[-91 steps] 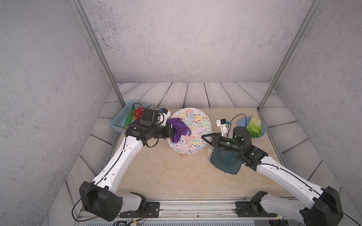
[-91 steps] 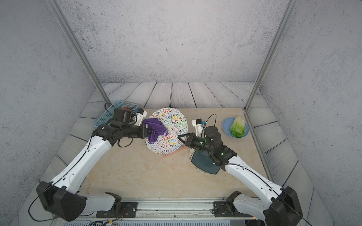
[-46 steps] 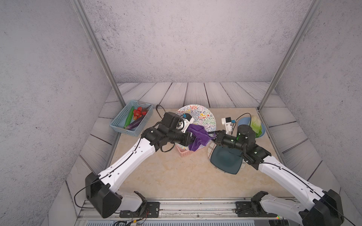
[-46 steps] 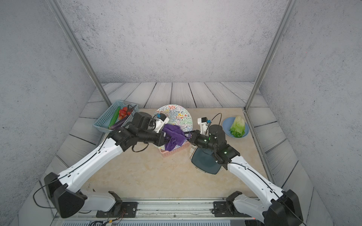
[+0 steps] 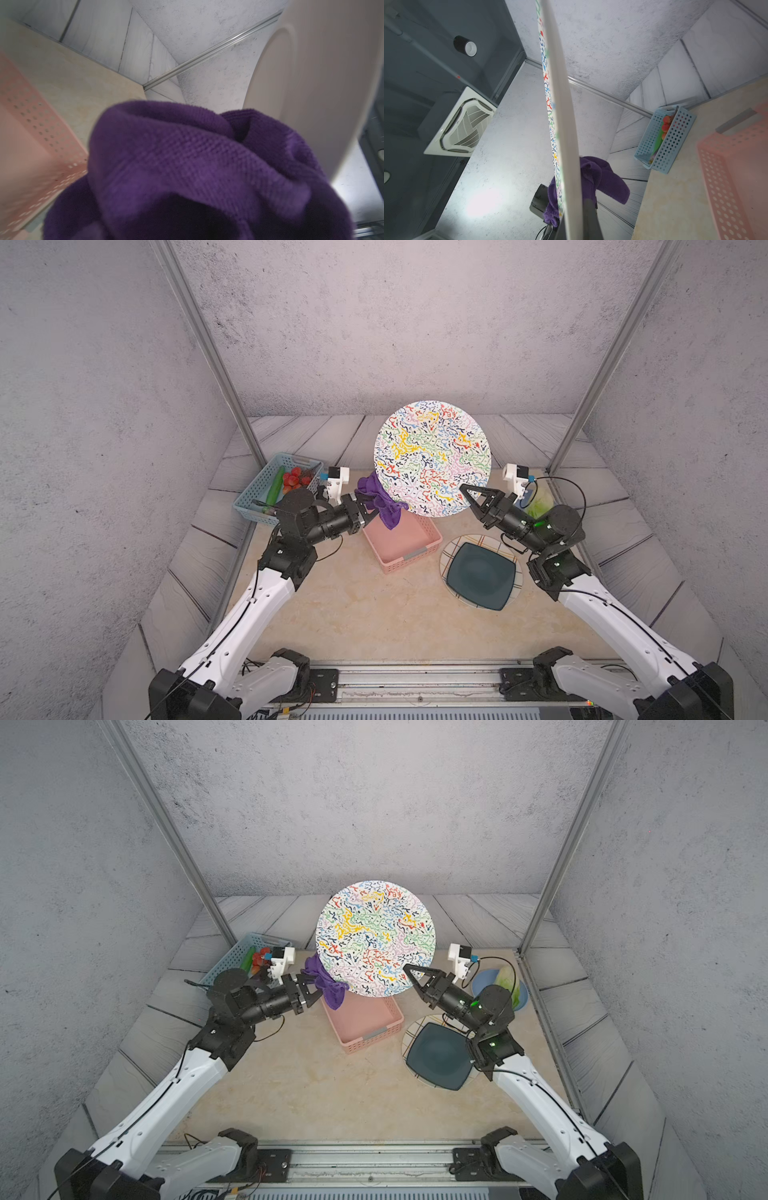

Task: Wipe the wet plate dry
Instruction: Wipe the plate with towel.

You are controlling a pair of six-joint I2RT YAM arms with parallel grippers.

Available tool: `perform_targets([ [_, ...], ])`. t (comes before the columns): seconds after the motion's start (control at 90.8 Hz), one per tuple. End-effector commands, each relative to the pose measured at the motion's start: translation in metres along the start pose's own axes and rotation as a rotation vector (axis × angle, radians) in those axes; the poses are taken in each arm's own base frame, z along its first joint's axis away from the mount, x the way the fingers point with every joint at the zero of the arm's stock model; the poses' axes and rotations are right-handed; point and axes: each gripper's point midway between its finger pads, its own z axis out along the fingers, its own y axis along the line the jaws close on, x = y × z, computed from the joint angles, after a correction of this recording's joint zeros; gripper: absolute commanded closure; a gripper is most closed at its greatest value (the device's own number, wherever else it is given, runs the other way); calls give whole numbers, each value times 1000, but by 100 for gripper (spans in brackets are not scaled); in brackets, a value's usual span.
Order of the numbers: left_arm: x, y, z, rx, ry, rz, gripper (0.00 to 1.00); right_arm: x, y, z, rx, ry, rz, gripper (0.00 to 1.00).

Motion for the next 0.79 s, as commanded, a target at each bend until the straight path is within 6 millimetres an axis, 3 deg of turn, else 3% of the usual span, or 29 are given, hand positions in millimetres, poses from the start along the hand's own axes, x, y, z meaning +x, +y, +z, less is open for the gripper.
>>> perform_targets([
  [0.0,-16,-55,-2,195,-34,-50,100,6,55,2,-171,69,-63,100],
  [0.308,-32,-120,-8,373,-46,-19,100,39,39,14,-175,190,-24,100],
  [0.462,-18,-138,1,421,-28,-29,100,63,36,28,-205,247,-15,100],
  [0.517,0,-147,10,447,13,-23,100,59,37,35,-222,224,-4,100],
  [0.66,51,-158,30,493,128,-8,100,28,64,50,-298,124,-17,100],
  [0.782,62,-153,26,496,134,-9,100,-2,79,59,-287,71,-48,100],
])
